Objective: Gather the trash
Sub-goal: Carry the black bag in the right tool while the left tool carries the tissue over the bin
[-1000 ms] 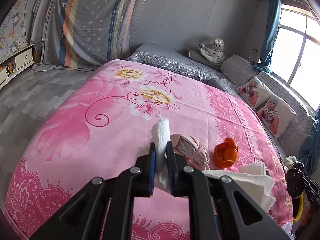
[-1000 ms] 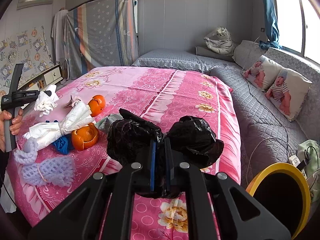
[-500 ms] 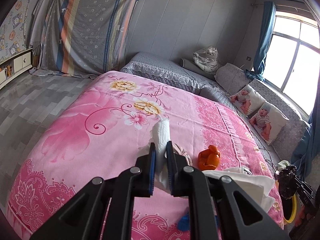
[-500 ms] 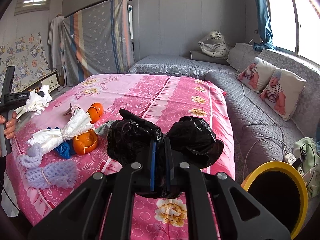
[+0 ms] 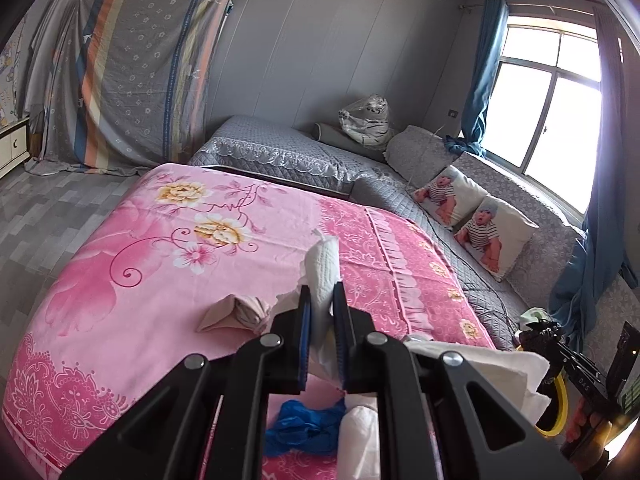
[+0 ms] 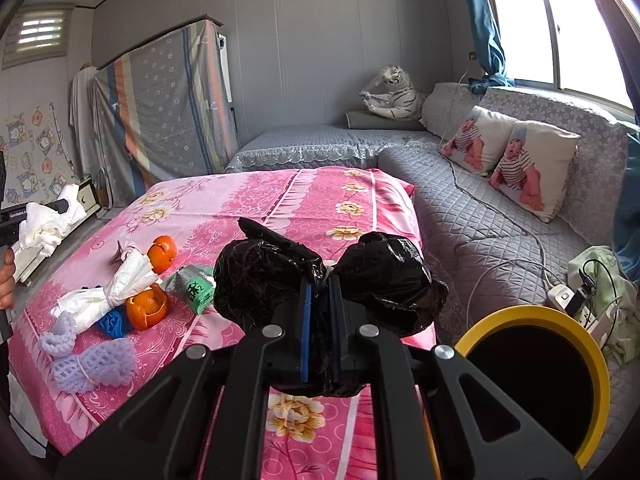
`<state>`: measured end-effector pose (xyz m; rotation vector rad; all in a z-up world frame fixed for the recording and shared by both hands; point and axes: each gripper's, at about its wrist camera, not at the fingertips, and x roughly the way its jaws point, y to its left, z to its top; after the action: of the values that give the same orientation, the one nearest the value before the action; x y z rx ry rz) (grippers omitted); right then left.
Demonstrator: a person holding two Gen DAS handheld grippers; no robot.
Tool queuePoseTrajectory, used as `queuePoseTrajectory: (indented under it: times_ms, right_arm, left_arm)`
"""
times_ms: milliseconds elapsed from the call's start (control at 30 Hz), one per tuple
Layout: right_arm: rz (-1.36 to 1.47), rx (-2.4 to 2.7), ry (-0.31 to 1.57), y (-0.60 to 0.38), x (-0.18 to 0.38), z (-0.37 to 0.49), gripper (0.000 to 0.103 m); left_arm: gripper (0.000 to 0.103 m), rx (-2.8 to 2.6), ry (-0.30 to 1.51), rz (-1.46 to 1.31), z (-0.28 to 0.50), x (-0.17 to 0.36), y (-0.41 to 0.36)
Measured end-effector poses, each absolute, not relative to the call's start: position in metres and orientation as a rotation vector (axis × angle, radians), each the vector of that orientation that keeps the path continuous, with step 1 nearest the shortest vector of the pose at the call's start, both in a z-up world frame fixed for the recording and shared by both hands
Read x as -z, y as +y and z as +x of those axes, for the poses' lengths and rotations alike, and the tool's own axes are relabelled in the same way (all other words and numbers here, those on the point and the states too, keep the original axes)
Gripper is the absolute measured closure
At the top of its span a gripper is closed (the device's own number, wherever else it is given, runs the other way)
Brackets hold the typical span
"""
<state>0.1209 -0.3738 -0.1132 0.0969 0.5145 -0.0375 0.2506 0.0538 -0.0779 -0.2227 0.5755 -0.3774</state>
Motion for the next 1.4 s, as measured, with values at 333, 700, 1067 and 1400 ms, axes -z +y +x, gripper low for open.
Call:
queuePoseTrajectory:
  times_ms: [333,700,1067,1400]
  right_arm:
    - [0.161,0.151,0.462,-0.424,0.107,0.096,0.096]
    - [0.211,0.288,0.426,-0.475,0.108,0.062,0.096]
    - [0.257,0.412,0.422,-0.520,0.116,0.034,0.096]
    - [0.296,0.482,0.454,-0.550,0.128,0.025,0.096]
  left_arm:
    - [0.093,0.532,0.567,-0.167,0.240,0.057,-0.025]
    - [0.093,0.739,0.584,-0.072,0.219,0.048,-0.138]
    - [0.093,0.924,0.664,-0.015,0.207,0.078,-0.241]
    - [0.093,1.039,0.736,0.057,0.198,0.116,-0.317]
